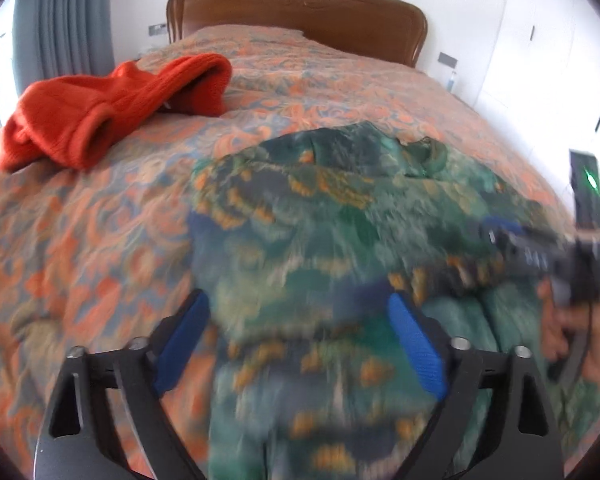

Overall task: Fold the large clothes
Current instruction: 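Fold the held side edge over the jacket body, then open the right tool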

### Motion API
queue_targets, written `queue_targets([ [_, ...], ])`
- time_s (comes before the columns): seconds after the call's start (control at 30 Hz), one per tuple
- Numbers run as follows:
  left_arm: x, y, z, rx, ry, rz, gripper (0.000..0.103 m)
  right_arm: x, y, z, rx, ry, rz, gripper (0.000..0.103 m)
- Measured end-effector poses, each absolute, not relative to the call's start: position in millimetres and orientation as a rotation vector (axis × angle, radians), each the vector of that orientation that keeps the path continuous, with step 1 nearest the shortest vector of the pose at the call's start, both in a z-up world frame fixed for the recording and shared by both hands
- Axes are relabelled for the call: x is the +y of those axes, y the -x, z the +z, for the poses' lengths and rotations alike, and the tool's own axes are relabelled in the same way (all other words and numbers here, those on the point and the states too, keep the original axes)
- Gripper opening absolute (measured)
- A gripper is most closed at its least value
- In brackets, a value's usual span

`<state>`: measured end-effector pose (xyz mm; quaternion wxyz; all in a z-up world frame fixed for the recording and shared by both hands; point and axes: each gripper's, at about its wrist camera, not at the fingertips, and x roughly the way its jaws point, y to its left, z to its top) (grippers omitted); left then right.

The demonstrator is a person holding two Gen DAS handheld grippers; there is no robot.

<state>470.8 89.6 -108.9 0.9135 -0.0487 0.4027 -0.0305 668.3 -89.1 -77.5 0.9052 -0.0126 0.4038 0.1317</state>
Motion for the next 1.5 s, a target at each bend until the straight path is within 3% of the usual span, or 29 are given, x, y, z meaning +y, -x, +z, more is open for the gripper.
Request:
queue_targets([
  [0.2,72.0,-546.7,-190.7,1.035,-0.046,-0.01,0.089,-107.5,-690.4,-129.6,0.964,-0.087,0.241,0.047],
  [0.33,72.0,-556.7,-180.6,1.07,-0.022,-0.002,0.099,-112.1,-693.2,-134.2,0.976,-0.106,0.253,0.048],
  [0.9,98.5,-651.8,-173.3,1.037,0.19,0.119,0.1,-118.2,-682.6,-148.6,0.921,-0.128,0.292,0.048],
  [1.1,94.9,-602.3,-167.8,1.011,0.168,0.027,0.099,-117.6,-683.9,-149.0,0.917,-0.127,0.294,0.048],
  [1.5,83.9,-433.1,-164.9,1.099,0.133,-0.139,0.097,-106.2,-670.7,-126.4,0.965,-0.064,0.2,0.048],
])
